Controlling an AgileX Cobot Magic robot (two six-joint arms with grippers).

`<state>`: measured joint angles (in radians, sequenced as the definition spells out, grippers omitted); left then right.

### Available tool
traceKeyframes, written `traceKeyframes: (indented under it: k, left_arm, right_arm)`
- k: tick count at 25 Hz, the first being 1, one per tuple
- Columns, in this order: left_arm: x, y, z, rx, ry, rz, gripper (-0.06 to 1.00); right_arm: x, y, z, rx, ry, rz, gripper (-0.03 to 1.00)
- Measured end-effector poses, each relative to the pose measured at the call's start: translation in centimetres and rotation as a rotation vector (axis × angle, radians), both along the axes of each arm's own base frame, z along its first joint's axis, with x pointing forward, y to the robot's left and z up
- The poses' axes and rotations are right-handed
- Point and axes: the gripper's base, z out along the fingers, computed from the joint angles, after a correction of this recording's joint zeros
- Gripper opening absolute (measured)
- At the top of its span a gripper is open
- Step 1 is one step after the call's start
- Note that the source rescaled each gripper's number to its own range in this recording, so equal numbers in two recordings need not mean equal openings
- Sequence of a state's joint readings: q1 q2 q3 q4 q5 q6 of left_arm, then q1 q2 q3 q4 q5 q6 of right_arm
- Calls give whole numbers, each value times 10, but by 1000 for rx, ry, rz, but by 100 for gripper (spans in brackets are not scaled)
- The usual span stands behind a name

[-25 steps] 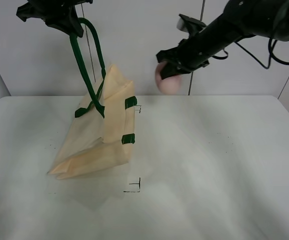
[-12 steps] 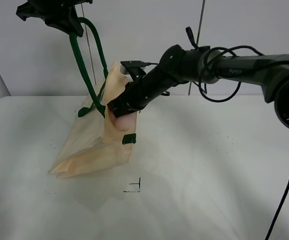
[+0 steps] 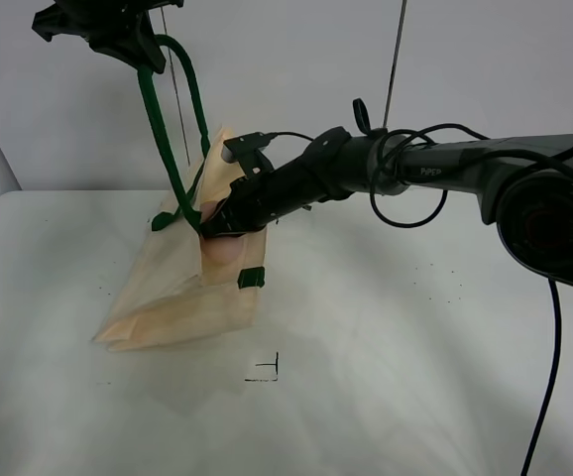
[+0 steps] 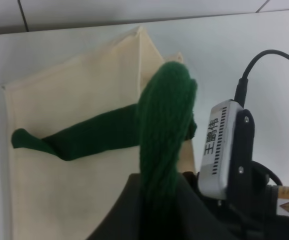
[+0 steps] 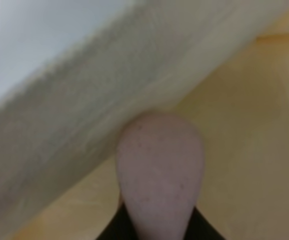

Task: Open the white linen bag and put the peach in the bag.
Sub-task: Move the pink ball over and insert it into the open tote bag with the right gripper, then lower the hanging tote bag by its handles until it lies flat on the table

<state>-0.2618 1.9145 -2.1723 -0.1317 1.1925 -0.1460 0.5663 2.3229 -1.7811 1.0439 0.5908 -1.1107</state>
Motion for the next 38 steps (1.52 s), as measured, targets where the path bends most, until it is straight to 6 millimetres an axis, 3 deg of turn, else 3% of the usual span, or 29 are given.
traceKeyframes:
  k: [2,4,5,8,9,11,17,21,29,33,38]
  left_arm:
    - [0,0,0,0,0,0,0]
    - [0,0,0,0,0,-1,0]
    - [0,0,0,0,0,-1,0]
    - [0,0,0,0,0,-1,0]
    - [0,0,0,0,0,-1,0]
    - [0,0,0,0,0,-1,0]
    - [0,0,0,1,1,-1,0]
    - [0,0,0,1,1,-1,0]
    - [0,0,-1,1,2,-1,0]
    - [0,0,-1,1,2,-1,0]
    - [0,0,-1,1,2,-1,0]
  right_arm:
    - [0,5,-4,-9,-31,-17,1]
    - [-1,9,-7,-14,-45,-27,10]
    - [-1,10,-8,-16,-48,-29,22]
    - [-3,13,-9,-19,-58,-31,74]
    - [-2,14,-9,-22,-68,-36,85]
    - [-2,14,-8,-27,-80,-50,94]
    - [-7,7,4,-62,22,-72,100]
    - [-13,-15,24,-168,165,-124,100]
    - [-6,-76,41,-516,351,-341,100]
    - [7,-106,41,-541,387,-428,100]
    - [32,-169,40,-544,413,-571,100]
